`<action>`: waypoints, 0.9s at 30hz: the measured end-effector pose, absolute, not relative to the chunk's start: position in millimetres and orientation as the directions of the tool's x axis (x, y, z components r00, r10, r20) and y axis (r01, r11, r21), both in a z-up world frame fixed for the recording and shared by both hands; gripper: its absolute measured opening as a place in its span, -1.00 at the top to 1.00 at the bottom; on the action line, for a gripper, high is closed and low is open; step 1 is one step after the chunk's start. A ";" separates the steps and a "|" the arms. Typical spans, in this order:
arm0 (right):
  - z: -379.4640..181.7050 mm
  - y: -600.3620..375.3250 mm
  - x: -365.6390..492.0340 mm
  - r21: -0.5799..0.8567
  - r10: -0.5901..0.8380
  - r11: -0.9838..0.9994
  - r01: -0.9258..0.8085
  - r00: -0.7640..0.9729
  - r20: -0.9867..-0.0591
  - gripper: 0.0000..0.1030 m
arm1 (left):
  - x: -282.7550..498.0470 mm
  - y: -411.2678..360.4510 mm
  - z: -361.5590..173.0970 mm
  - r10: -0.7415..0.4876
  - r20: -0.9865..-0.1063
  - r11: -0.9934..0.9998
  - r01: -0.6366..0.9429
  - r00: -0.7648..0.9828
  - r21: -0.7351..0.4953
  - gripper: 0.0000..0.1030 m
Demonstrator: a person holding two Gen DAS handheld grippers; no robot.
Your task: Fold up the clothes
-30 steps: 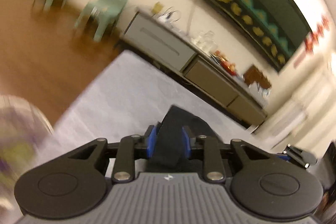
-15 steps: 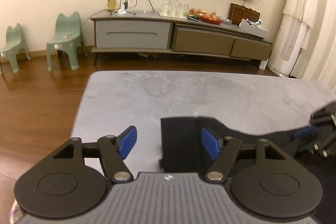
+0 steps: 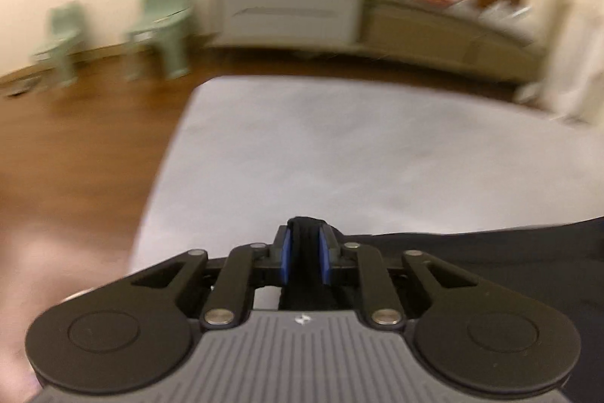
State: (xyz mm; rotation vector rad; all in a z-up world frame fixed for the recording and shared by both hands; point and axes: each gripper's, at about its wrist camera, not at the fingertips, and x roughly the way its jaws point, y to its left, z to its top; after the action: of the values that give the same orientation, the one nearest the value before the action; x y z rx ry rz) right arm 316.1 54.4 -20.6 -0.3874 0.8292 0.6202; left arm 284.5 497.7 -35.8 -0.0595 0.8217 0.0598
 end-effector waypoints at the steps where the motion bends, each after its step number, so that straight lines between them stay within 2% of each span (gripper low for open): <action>1: -19.4 49.7 316.1 -0.098 0.325 0.785 -0.612 0.541 -0.775 0.12 | 281.9 493.4 -31.5 0.054 -0.725 0.995 -0.096 0.687 -0.017 0.61; 2: -15.9 44.7 314.7 -0.115 0.294 0.810 -0.576 0.567 -0.769 0.12 | 279.4 489.1 -27.3 0.078 -0.717 0.993 -0.116 0.693 -0.004 0.46; 5: 8.2 25.5 290.4 -0.085 0.321 0.840 -0.536 0.618 -0.718 0.08 | 253.1 481.4 -1.8 0.103 -0.660 0.987 -0.160 0.744 -0.026 0.38; 7: 15.9 12.9 264.1 -0.045 0.375 0.821 -0.569 0.598 -0.708 -0.06 | 222.4 474.0 10.9 0.048 -0.627 0.992 -0.110 0.778 -0.060 0.38; 8: 19.2 6.6 250.8 -0.026 0.401 0.809 -0.587 0.585 -0.704 -0.12 | 203.8 469.5 10.8 -0.020 -0.635 0.994 -0.053 0.773 -0.095 0.35; 10: 13.3 -7.0 227.5 -0.035 0.404 0.793 -0.609 0.567 -0.718 -0.15 | 181.0 460.2 -3.9 -0.065 -0.686 0.995 -0.001 0.724 -0.095 0.35; 12: 0.7 -28.7 215.4 -0.056 0.356 0.809 -0.585 0.564 -0.745 -0.15 | 173.8 455.7 -25.1 0.034 -0.741 0.999 -0.034 0.671 0.015 0.41; 15: -13.0 -68.6 210.3 -0.066 0.260 0.881 -0.469 0.596 -0.760 -0.15 | 177.4 476.9 -40.9 0.305 -0.741 0.948 -0.260 0.598 0.181 0.50; 17: -13.7 -93.4 206.2 -0.069 0.203 0.920 -0.385 0.622 -0.756 -0.15 | 174.5 494.5 -33.1 0.374 -0.727 0.910 -0.381 0.576 0.167 0.53; 19: -9.3 -118.7 198.2 -0.089 0.144 0.945 -0.316 0.640 -0.755 -0.16 | 164.6 498.9 -16.4 0.333 -0.704 0.916 -0.391 0.628 0.085 0.51; 21: -5.2 -139.8 186.8 -0.085 0.139 0.950 -0.301 0.649 -0.748 -0.24 | 159.3 488.8 -2.9 0.298 -0.680 0.936 -0.345 0.670 0.071 0.44; 25: -14.3 -178.3 168.5 -0.036 0.151 0.966 -0.257 0.671 -0.726 -0.33 | 164.8 454.2 -0.7 0.156 -0.682 0.986 -0.156 0.714 0.063 0.22; 27: -22.5 -188.0 163.8 -0.004 0.167 0.970 -0.242 0.684 -0.711 -0.38 | 168.9 437.2 -10.6 0.074 -0.686 0.997 -0.059 0.724 0.045 0.20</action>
State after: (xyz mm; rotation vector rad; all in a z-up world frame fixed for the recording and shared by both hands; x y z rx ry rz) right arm 163.8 -188.0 -22.5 -0.1003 0.7857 0.2297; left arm 168.9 437.2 -10.6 0.0204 0.7581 0.0734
